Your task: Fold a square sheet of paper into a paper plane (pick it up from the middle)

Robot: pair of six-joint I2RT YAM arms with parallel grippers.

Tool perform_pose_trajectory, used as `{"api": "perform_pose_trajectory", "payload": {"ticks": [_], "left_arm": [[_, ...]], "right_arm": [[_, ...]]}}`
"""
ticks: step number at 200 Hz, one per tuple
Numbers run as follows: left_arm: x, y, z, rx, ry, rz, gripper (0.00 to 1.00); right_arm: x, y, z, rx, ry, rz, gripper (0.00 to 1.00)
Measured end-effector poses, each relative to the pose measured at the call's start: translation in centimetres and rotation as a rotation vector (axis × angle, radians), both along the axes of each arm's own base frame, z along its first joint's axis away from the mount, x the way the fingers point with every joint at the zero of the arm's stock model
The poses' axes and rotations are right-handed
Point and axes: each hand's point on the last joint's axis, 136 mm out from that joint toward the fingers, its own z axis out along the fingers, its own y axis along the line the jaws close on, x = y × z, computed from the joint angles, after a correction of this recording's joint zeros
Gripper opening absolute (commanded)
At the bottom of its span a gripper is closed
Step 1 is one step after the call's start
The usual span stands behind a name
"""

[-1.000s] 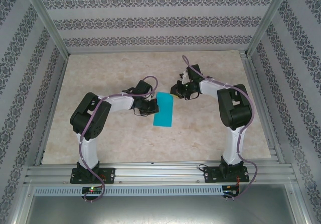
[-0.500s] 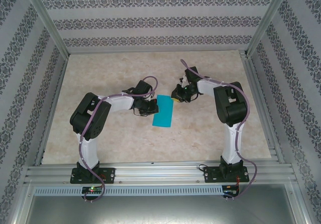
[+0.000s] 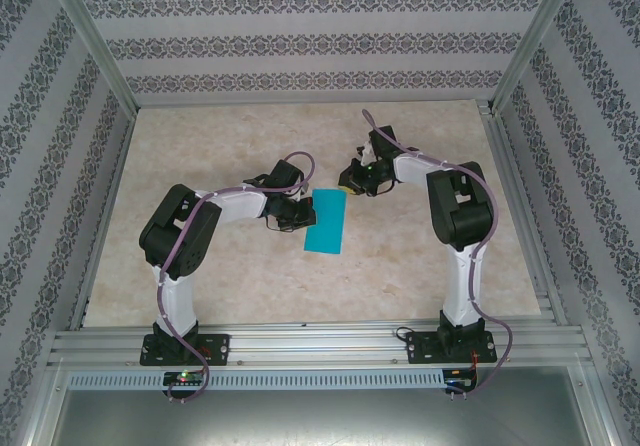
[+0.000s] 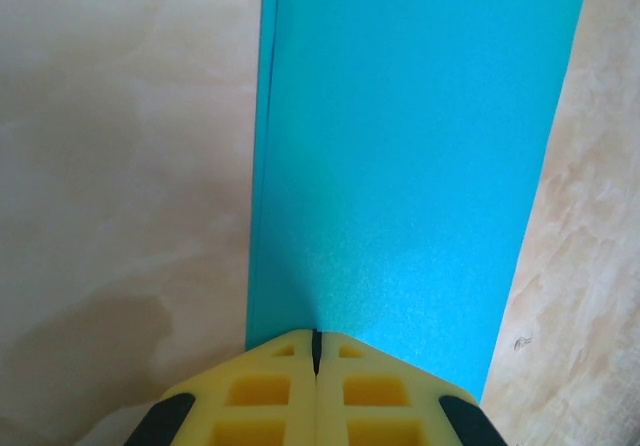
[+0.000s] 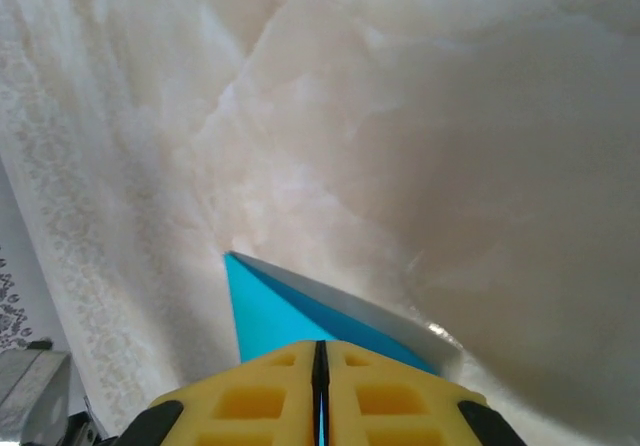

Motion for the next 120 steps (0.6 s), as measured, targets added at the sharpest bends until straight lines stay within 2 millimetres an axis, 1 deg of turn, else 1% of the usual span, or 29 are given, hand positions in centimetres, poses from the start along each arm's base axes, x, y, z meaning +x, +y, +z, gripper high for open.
{"api": "perform_pose_trajectory", "payload": {"ticks": [21,88,120], "left_arm": [[0.0,0.0,0.0,0.001,-0.001,-0.003,0.00],[-0.1,0.0,0.0,0.003,-0.001,-0.007,0.00],[-0.1,0.0,0.0,0.004,-0.002,-0.009,0.00]], "right_arm": [[-0.4,-0.1,-1.6,-0.001,0.036,-0.005,0.10],[-0.3,-0.3,-1.4,0.004,0.042,-0.009,0.10],[0.3,-0.4,-0.8,0.038,0.035,-0.024,0.10]]}}
